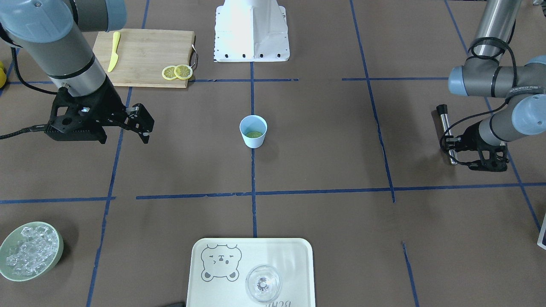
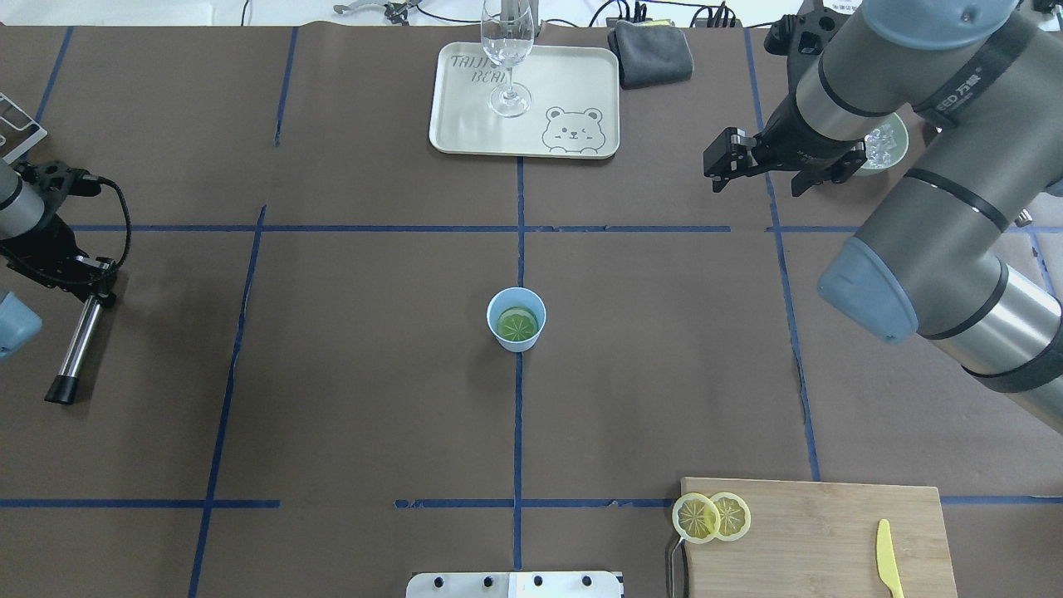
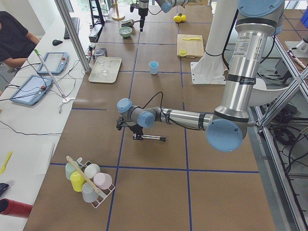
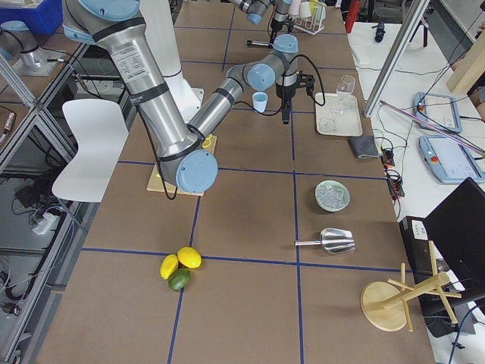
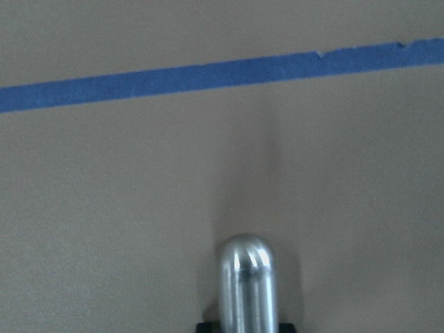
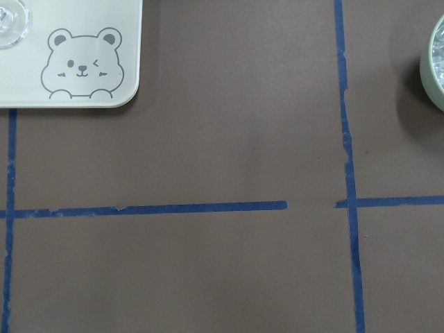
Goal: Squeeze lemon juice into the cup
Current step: 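Raise the right gripper away from the cup while the left gripper lifts the metal muddler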
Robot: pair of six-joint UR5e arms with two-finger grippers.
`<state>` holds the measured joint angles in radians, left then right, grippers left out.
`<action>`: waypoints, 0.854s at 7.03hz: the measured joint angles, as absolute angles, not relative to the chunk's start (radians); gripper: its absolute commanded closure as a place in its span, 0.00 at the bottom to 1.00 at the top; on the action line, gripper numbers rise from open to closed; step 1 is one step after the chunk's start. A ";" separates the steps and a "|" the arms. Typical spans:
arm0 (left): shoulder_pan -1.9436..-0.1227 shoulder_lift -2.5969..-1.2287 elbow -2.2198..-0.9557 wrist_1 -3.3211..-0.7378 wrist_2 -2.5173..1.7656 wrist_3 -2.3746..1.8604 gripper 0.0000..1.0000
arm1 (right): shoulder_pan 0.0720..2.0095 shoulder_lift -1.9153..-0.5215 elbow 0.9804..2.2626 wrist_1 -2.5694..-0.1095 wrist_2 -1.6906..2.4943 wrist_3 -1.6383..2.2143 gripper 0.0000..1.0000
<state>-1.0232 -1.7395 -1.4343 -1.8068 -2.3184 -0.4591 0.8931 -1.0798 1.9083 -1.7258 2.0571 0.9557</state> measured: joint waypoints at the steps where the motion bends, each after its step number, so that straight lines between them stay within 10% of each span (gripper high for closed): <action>1: -1.024 -1.737 -1.458 -1.802 -2.312 -0.461 1.00 | 0.901 -1.080 1.908 -1.728 2.058 0.950 0.00; 6: -1.034 -1.770 -1.725 -1.785 -1.998 -0.496 1.00 | 0.999 -1.181 1.906 -1.727 2.078 0.724 0.00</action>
